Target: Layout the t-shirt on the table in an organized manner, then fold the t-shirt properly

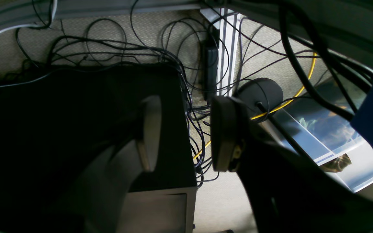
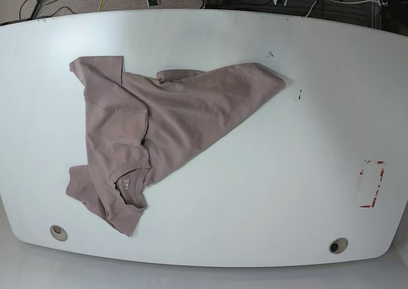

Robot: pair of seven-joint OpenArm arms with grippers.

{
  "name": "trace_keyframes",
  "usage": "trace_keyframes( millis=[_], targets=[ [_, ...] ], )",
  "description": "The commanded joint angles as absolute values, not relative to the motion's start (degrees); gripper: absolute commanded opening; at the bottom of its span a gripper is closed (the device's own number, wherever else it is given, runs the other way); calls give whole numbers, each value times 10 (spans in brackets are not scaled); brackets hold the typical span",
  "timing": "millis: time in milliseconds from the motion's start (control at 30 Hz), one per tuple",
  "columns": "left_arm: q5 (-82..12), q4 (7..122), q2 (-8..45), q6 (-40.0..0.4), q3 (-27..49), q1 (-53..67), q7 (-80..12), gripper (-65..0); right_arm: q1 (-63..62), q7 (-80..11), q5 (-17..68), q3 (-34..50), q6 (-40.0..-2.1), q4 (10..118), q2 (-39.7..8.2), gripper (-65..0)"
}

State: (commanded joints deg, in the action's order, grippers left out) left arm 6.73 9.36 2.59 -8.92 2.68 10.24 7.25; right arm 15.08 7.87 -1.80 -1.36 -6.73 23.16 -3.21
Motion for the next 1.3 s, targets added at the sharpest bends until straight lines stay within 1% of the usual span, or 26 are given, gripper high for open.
trace_keyframes(
  millis=[67, 167, 200, 333, 567, 633, 700, 867, 967, 1300],
  targets=[
    [67, 95, 26, -89, 27, 109, 73, -418, 153, 79, -18, -14, -67, 240, -32, -593],
    [67, 128, 26, -89, 28, 121, 73, -419, 180, 79, -17, -13, -65, 276, -32, -593],
    [67, 153, 26, -89, 28, 135, 73, -419, 193, 79, -17, -13, -65, 306, -32, -593],
    [67, 209, 26, -89, 28, 166, 73, -419, 229, 79, -17, -13, -64, 367, -32, -593],
    [67, 289, 25, -89, 28, 217, 73, -422, 272, 75, -16, -13, -63, 422, -32, -593],
    [67, 308, 25, -89, 28, 228, 73, -444, 284, 75, -15, -13, -63, 435, -32, -593],
    [67, 335, 25, -89, 28, 247, 73, -499, 304, 75, -15, -13, -63, 458, -32, -593],
    [67, 393, 26, -89, 28, 288, 73, -594, 349, 75, -16, -13, -63, 520, -33, -593],
    [67, 426, 26, -89, 28, 313, 71, -611, 376, 74, -16, -12, -63, 560, -34, -593],
    [66, 558, 44, -89, 29, 403, 71, -612, 473, 27, -15, -12, -65, 713, -36, -593]
  ],
)
